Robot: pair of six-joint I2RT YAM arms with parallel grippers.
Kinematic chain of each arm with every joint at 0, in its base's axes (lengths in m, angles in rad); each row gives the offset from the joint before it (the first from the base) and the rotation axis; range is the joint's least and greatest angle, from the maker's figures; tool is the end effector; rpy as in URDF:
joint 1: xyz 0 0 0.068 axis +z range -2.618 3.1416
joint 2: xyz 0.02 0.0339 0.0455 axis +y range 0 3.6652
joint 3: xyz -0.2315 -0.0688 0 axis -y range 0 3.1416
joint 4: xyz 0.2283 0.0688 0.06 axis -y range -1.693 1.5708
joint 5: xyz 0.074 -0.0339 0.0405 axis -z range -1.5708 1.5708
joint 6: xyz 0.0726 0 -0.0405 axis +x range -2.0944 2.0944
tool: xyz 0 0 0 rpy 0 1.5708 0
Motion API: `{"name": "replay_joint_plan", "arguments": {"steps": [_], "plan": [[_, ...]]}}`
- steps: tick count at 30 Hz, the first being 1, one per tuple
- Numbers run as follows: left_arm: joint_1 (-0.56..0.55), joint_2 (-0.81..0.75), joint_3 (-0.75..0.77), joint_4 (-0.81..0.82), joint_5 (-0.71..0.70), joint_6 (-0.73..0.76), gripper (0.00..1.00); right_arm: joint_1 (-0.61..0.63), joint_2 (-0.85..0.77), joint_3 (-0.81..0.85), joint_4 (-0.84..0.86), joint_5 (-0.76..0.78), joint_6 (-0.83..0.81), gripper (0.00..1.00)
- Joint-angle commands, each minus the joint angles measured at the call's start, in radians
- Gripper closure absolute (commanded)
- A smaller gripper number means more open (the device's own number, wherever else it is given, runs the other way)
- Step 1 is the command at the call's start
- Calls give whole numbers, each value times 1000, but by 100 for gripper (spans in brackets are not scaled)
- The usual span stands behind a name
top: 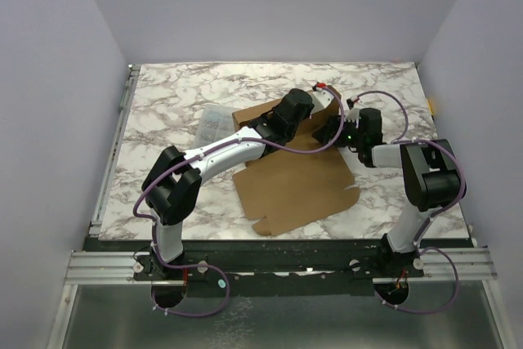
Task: Fold the paper box
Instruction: Fold the paper box at the center of the board.
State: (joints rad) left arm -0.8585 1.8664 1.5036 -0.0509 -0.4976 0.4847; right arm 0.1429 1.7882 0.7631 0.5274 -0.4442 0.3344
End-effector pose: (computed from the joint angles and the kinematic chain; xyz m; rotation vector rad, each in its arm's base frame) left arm 0.3193 -0.3167 0.2546 0.9421 1.6955 0.2455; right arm 0.3542 0.0825 0.1089 -0.0793 2.0997 0.7498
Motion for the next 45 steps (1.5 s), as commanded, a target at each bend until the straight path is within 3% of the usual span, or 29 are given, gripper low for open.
{"name": "replay_joint_plan", "arguments": {"steps": [1,21,33,36,45], "plan": [[-2,-10,-2,-34,69,-68,96,1,-30,-31,88,-74,28,24],[-3,-1,6,-50,82,-81,96,73,-61,-6,-23,-138,-89,44],[-5,-10,-5,-61,88,-87,96,85,70,93,-205,-87,-166,63],[-4,-10,-4,-63,90,-87,96,108,71,97,-225,-60,-186,63],[-4,-9,-8,-67,87,-88,96,132,-11,59,-208,-14,-211,50]]}}
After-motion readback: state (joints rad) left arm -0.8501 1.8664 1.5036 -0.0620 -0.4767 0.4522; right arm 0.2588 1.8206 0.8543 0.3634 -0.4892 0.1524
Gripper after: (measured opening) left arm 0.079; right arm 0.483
